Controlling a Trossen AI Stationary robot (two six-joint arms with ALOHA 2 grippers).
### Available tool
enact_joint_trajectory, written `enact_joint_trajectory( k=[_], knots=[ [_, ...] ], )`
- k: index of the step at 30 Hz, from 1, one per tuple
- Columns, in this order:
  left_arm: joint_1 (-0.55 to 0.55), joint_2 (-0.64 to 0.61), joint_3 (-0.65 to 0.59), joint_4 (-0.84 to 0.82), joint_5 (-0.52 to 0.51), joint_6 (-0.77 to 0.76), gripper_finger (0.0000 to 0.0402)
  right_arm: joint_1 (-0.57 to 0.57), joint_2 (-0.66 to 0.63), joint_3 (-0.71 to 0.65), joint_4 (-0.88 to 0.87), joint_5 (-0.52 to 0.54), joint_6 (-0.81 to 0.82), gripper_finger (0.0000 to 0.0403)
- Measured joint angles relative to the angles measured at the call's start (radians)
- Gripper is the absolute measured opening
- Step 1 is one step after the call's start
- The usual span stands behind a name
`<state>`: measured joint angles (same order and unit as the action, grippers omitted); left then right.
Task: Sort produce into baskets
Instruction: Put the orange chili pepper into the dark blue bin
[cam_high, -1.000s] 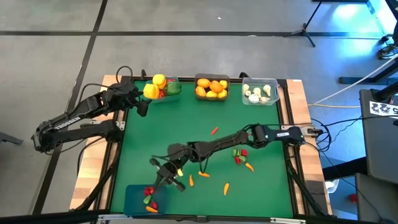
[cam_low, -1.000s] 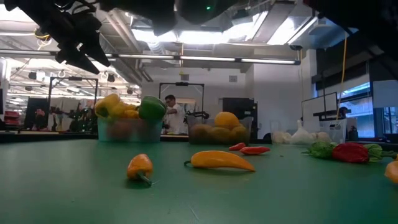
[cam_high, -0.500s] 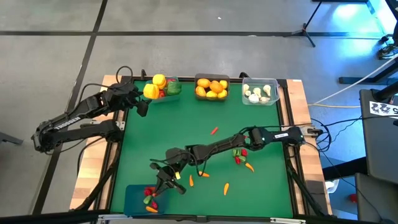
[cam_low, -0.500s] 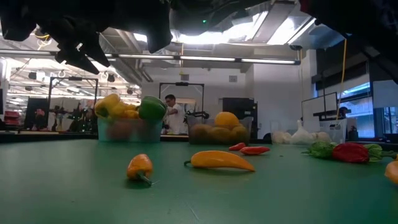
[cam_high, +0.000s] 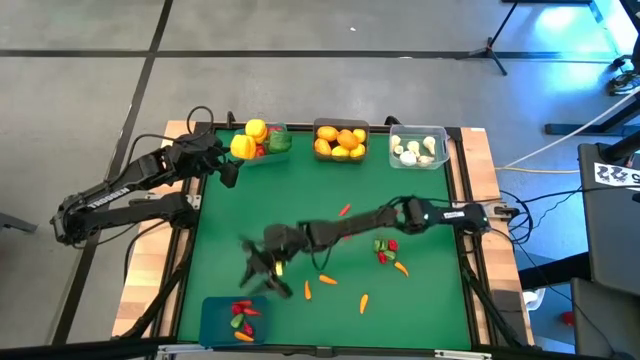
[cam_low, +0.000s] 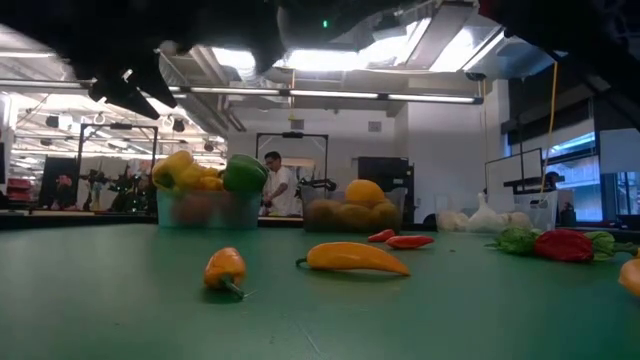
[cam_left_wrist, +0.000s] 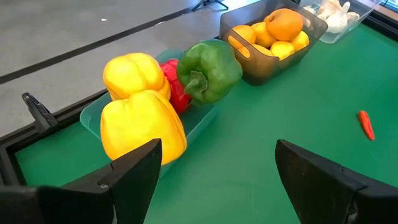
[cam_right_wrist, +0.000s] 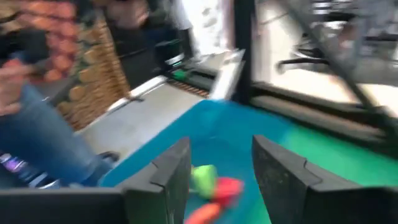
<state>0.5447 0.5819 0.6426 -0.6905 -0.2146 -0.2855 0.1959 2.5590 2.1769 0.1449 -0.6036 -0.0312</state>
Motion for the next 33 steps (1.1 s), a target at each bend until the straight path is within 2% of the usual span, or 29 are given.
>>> enact_joint_trajectory(
  k=[5,9,14,17,21,26,33],
  knots=[
    [0.0,0.0,0.0,-0.001,0.0,0.003,0.0308,-0.095,-0.129,0.005,-0.185,0.02,0.0,0.0167],
    [0.0,0.0,0.0,-0.001,0.0,0.003,0.0308,-0.17,-0.209,0.002,-0.537,0.024,-0.11,0.0168],
    [0.0,0.0,0.0,-0.001,0.0,0.015,0.0308,-0.244,-0.305,0.004,-0.991,0.187,-0.353,0.0168],
    [0.0,0.0,0.0,-0.002,0.0,0.014,0.0308,-0.276,-0.326,0.003,-1.275,0.261,-0.413,0.0168],
    [0.0,-0.001,0.0,-0.007,0.0,0.025,0.0308,-0.298,-0.332,0.002,-1.551,0.368,-0.452,0.0168],
    [0.0,-0.001,0.0,-0.009,0.0,0.054,0.0308,-0.31,-0.336,-0.076,-1.61,0.403,-0.474,0.0168],
    [0.0,-0.001,0.0,-0.009,0.0,0.104,0.0308,-0.309,-0.413,-0.322,-1.46,0.429,-0.53,0.0168]
  ],
)
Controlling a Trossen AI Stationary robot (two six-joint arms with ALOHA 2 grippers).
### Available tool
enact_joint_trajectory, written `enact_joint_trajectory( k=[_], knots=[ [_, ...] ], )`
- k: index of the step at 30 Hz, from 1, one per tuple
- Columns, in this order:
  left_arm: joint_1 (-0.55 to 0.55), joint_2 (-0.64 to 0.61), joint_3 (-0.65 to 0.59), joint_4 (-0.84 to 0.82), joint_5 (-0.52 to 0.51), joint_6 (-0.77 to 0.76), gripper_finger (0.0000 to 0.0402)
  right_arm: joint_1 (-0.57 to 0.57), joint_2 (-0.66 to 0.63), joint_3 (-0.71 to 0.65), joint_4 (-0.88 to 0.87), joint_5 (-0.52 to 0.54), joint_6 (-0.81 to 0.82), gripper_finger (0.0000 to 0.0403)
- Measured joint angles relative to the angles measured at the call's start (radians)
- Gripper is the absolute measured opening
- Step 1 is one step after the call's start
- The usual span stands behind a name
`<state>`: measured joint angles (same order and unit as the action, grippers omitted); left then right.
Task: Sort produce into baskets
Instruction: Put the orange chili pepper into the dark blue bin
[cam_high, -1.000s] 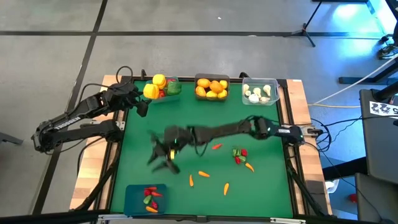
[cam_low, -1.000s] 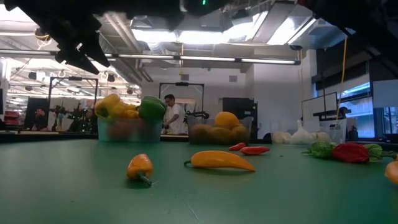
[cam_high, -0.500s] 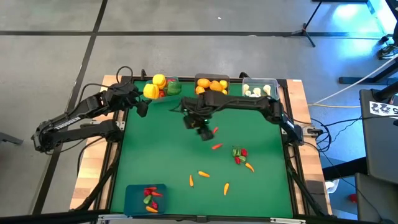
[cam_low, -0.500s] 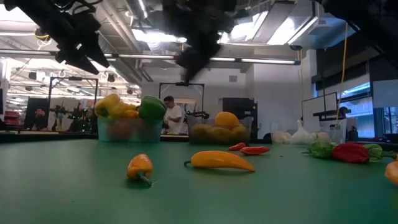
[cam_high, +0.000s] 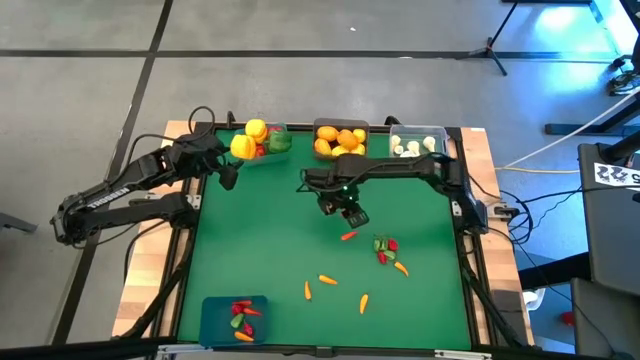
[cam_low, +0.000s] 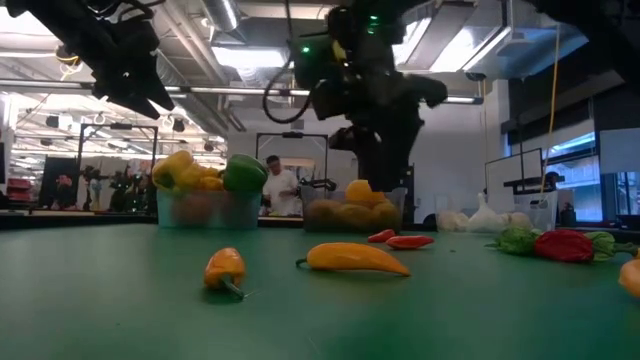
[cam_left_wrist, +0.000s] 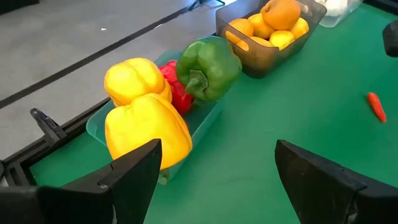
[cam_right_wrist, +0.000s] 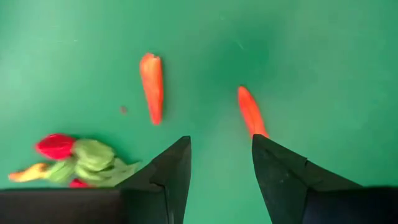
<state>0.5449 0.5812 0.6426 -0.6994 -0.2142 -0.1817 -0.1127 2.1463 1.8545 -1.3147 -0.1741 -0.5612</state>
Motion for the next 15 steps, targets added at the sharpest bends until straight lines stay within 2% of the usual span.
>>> enact_joint_trajectory(
  k=[3,8,15],
  knots=[
    [0.0,0.0,0.0,0.0,0.0,0.006,0.0308,0.001,-0.074,-0.13,0.133,0.041,-0.022,0.0168],
    [0.0,0.0,0.0,0.0,0.0,-0.007,0.0308,0.001,-0.166,-0.346,0.397,0.026,-0.024,0.0168],
    [0.0,0.0,0.0,0.0,0.0,-0.025,0.0308,0.001,-0.166,-0.469,0.527,0.03,-0.023,0.0168]
  ],
)
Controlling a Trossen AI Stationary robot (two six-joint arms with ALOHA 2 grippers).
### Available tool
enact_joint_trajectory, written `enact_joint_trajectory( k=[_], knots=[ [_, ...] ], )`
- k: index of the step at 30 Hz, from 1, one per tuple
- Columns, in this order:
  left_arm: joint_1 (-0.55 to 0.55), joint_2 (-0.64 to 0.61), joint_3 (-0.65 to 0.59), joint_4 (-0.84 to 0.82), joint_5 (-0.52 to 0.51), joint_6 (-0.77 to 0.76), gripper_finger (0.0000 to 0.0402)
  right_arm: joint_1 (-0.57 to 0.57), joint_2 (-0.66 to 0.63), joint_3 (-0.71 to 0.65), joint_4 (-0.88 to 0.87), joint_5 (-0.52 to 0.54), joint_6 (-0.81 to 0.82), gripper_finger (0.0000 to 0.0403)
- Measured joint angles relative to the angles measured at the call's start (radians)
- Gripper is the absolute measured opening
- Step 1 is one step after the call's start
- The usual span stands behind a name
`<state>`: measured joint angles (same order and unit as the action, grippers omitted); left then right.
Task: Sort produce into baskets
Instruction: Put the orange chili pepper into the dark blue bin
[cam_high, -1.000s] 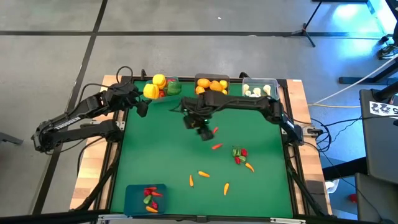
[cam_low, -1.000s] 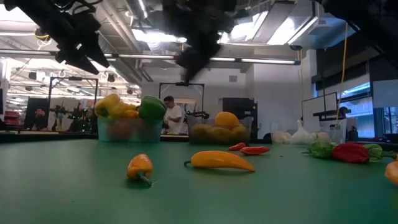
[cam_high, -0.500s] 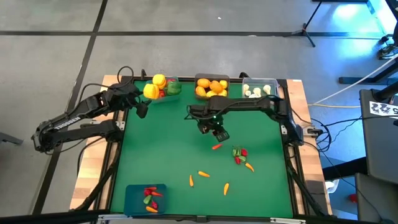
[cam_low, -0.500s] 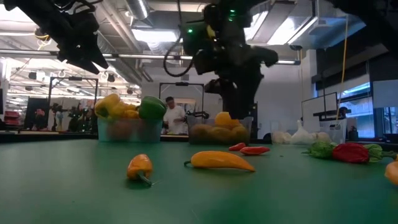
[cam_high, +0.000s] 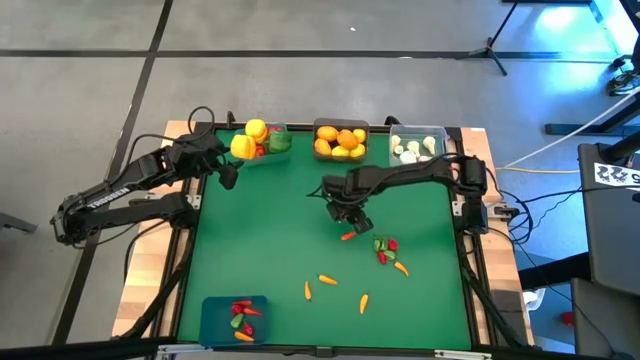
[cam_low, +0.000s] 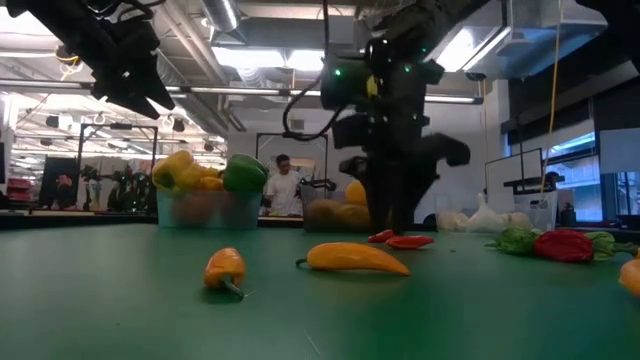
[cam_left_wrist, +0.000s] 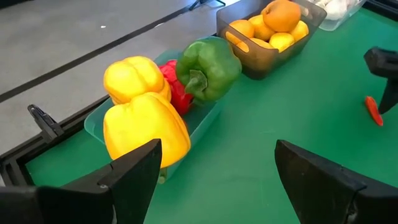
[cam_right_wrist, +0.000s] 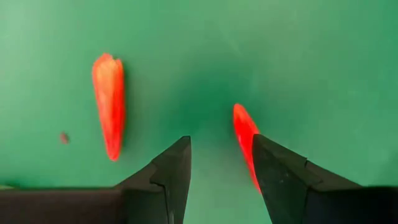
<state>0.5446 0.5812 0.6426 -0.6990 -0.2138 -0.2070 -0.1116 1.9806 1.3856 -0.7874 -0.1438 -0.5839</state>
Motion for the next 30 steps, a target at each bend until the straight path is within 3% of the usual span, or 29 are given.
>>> enact_joint_trajectory(
  k=[15,30],
  knots=[
    [0.0,0.0,0.0,0.0,0.0,-0.03,0.0308,0.0,0.001,-0.04,0.108,0.089,0.002,0.0168],
    [0.0,0.0,0.0,0.0,0.0,-0.041,0.0308,-0.007,0.062,-0.035,0.101,0.053,0.007,0.0161]
  ],
)
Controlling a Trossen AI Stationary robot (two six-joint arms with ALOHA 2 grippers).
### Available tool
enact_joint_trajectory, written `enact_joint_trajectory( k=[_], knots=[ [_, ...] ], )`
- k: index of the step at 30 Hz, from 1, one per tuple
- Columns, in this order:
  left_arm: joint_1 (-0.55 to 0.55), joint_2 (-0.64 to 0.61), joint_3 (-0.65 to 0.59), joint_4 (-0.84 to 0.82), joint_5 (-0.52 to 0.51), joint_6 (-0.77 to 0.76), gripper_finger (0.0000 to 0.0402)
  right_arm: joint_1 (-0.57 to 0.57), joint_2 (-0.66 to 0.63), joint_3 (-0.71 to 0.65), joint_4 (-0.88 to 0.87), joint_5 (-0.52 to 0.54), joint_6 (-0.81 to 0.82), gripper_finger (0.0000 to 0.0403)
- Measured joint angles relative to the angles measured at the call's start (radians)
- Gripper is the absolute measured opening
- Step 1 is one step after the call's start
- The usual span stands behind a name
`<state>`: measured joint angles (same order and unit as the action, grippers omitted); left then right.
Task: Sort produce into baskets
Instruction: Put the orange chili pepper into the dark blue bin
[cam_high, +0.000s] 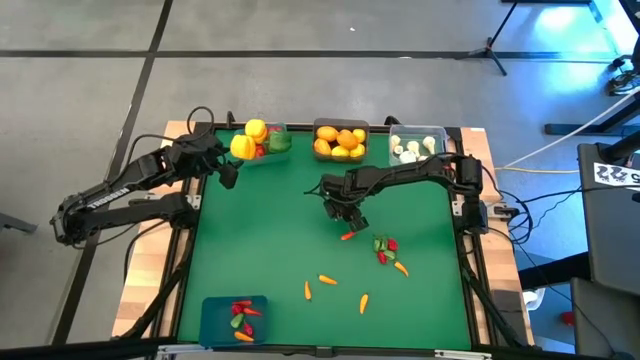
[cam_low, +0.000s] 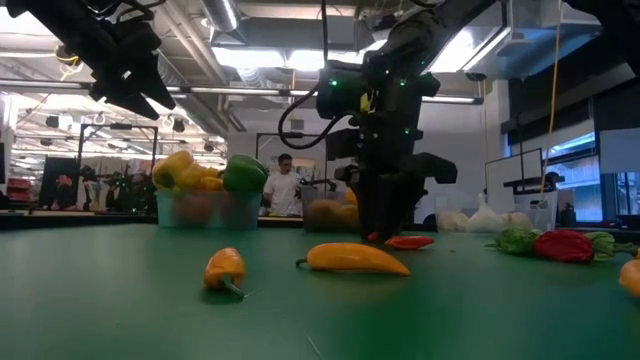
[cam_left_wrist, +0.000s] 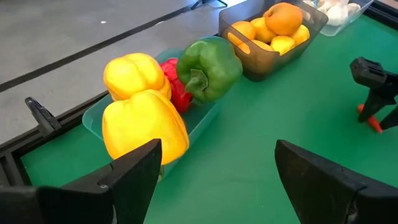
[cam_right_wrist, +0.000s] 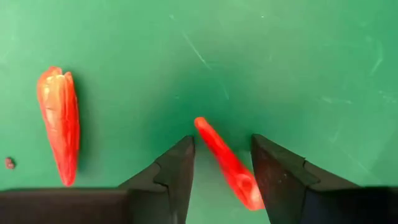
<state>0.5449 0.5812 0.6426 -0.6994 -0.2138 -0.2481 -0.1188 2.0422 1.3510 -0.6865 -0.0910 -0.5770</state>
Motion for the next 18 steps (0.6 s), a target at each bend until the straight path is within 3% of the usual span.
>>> enact_joint_trajectory(
  k=[11,18],
  knots=[
    [0.0,0.0,0.0,0.0,0.0,0.0,0.0308,0.002,0.003,0.002,-0.024,-0.001,0.043,0.0013],
    [0.0,0.0,0.0,0.0,0.0,0.0,0.0308,0.002,0.012,0.082,-0.075,-0.003,0.119,0.002]
  ],
)
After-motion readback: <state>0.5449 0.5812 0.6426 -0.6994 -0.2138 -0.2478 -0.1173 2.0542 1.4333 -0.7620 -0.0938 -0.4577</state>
